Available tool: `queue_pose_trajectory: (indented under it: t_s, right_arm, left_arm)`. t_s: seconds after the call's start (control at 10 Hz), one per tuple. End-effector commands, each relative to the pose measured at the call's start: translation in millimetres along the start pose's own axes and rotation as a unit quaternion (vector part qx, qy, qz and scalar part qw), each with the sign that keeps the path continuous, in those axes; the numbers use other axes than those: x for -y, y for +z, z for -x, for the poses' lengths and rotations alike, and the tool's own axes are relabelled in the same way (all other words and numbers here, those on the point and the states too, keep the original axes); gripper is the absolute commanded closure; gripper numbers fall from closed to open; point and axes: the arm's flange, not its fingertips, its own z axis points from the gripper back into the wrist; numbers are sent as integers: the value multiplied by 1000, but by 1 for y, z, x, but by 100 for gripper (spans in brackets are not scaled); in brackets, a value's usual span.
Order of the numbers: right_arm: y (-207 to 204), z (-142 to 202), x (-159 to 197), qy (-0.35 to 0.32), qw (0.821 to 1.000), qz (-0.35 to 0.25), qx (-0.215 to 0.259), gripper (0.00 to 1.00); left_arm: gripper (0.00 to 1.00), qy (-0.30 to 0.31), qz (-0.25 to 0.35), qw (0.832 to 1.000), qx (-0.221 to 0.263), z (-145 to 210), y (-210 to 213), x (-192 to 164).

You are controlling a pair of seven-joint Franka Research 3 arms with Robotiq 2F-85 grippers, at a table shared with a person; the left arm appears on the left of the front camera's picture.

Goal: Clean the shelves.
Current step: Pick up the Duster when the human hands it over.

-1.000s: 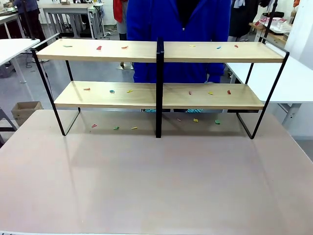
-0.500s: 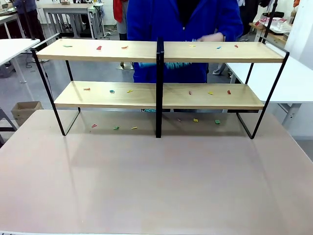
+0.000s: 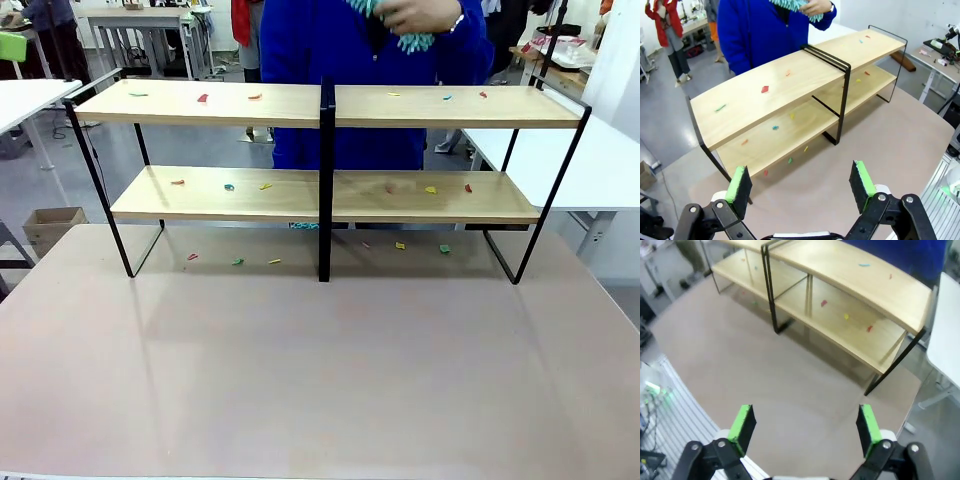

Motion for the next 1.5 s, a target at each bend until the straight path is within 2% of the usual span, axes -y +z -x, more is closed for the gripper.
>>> queue_pose_trajectory:
  t_s: [0.0, 0.1, 0.2, 0.5, 1.4]
  right_arm:
    - [-29, 64, -25, -75, 996, -8, 48, 0]
    - [-24, 64, -31, -82, 994, -8, 69, 0]
    - [-23, 65, -33, -91, 994, -8, 66, 0]
    - [-25, 65, -33, -111, 992, -12, 65, 0]
    - [-16, 58, -26, -91, 990, 29, 101, 0]
  left_arm:
    - [0, -6, 2, 1000, 14, -5, 1, -5]
    - [0, -4, 5, 1000, 17, -5, -1, -4]
    - [0, 1, -1, 1000, 3, -2, 1, -1]
    - [0, 1, -1, 1000, 3, -2, 1, -1]
    - [0, 1, -1, 1000, 3, -2, 1, -1]
